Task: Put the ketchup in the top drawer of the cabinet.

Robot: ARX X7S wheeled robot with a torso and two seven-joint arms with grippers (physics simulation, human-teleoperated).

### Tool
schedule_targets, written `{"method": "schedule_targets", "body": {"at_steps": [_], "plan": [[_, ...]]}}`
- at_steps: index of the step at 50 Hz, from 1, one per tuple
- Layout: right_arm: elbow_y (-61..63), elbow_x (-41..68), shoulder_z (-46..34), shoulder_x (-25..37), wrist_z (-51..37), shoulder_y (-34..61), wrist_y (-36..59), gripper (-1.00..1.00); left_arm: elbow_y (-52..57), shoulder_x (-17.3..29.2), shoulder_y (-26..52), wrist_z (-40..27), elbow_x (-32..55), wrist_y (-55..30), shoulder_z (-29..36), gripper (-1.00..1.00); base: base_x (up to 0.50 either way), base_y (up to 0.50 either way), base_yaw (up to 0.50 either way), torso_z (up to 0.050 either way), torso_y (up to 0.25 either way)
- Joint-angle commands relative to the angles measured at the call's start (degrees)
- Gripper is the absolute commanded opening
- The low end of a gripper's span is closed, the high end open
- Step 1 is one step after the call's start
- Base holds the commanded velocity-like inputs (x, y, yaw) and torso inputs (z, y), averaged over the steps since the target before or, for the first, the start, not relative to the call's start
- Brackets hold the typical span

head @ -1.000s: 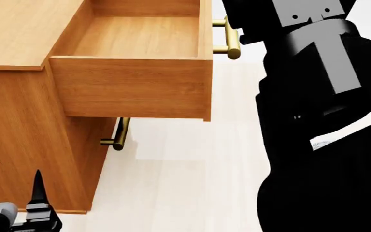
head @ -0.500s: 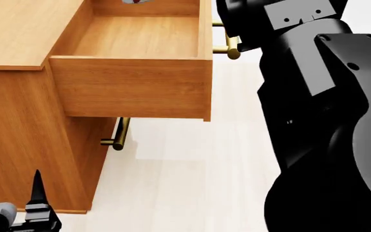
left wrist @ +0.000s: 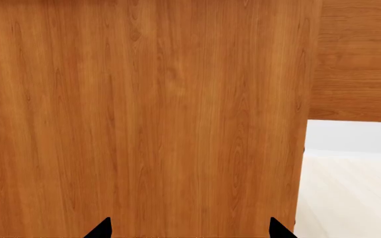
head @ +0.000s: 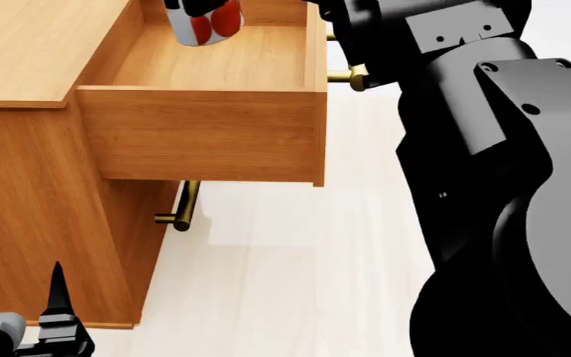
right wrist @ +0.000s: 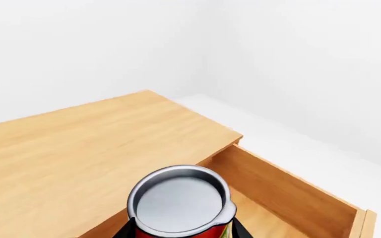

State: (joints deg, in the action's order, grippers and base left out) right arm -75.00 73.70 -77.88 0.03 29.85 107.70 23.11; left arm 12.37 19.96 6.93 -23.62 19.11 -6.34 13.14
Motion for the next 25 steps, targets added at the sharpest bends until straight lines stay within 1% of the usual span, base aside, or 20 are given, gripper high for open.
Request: {"method": "schedule_targets", "body": {"at_steps": [1, 4, 7, 18, 25], "plan": [[0.0, -8.4, 12.8, 0.1, 0.1, -1.1, 4.0, -1.00, 0.2, 0.2, -0.2, -0.2, 0.2, -0.1, 0.0, 1.00, 0.00, 0.00, 0.00, 0.000, 0.000], [0.0, -13.7, 17.9, 0.0, 0.7, -1.6, 4.9, -1.00, 0.0, 0.1, -0.1, -0.3, 0.2, 0.0, 0.1, 1.00, 0.00, 0.00, 0.00, 0.000, 0.000], [0.0, -16.0, 19.4, 0.0, 1.0, -2.1, 5.1, -1.00, -0.1, 0.2, -0.1, -0.2, 0.3, 0.0, 0.1, 1.00, 0.00, 0.00, 0.00, 0.005, 0.000], [0.0, -19.4, 20.9, 0.0, 1.6, -3.3, 4.8, -1.00, -0.6, 0.1, 0.0, -0.2, 0.3, 0.2, 0.3, 1.00, 0.00, 0.00, 0.00, 0.000, 0.001], [0.0, -16.6, 17.8, 0.0, 1.6, -3.6, 4.0, -1.00, -0.6, 0.2, 0.1, -0.3, 0.3, 0.3, 0.4, 1.00, 0.00, 0.00, 0.00, 0.000, 0.000]]}}
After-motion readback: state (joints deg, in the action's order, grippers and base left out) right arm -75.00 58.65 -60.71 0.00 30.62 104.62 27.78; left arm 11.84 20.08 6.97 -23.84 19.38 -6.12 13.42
